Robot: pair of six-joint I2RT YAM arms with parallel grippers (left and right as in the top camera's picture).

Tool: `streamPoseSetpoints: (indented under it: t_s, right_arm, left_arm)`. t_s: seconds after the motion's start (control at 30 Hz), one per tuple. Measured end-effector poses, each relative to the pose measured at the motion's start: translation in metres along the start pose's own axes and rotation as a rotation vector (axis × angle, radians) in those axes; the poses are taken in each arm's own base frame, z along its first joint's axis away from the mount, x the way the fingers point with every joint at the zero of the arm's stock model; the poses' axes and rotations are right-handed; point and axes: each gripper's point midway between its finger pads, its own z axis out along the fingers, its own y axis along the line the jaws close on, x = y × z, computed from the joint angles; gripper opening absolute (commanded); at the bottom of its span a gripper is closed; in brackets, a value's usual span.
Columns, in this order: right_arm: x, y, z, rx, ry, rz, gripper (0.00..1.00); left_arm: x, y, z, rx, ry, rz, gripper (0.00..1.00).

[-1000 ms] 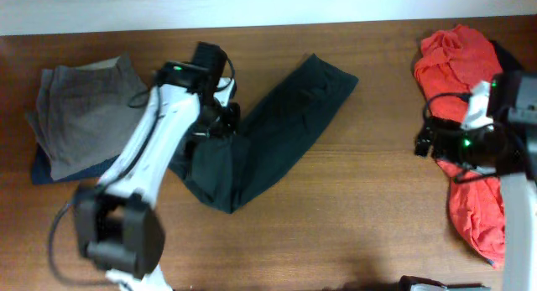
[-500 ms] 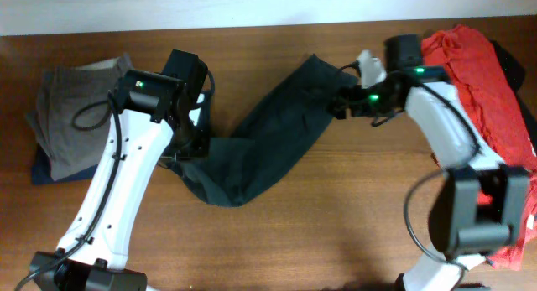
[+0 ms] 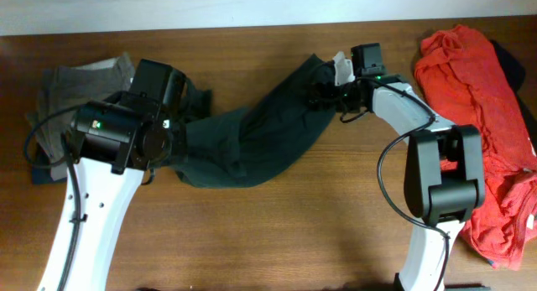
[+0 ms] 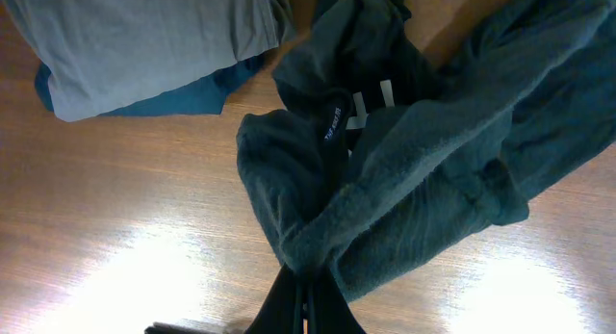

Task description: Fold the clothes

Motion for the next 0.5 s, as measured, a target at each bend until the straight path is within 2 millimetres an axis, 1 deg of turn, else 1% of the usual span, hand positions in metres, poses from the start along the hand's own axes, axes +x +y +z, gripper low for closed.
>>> streamPoseSetpoints:
  t_s: [0.1, 0.23, 0.3, 0.37, 0.5]
  right_arm:
    - [-0.004, 0.005, 0.003, 0.01, -0.017, -0.016, 0.99]
    - [-0.007, 0.0, 0.004, 0.051, -0.035, -0.007, 1.0]
    - [-0.011, -0.001, 0.004, 0.062, -0.049, -0.009, 0.95]
    - [-0.013, -0.004, 0.003, 0.081, -0.059, -0.004, 0.92]
    - [-0.016, -0.013, 0.005, 0.121, -0.076, 0.031, 0.91]
  left_arm:
    - [0.001, 0.0, 0.0, -0.001, 0.003, -0.003, 0.0]
    - [0.001, 0.0, 0.0, -0.001, 0.003, -0.003, 0.0]
    - [0.001, 0.0, 0.0, -0.001, 0.003, -0.003, 0.0]
    - [0.001, 0.0, 0.0, -0.001, 0.004, -0.003, 0.0]
    - [0.001, 0.0, 0.0, -0.002, 0.004, -0.003, 0.0]
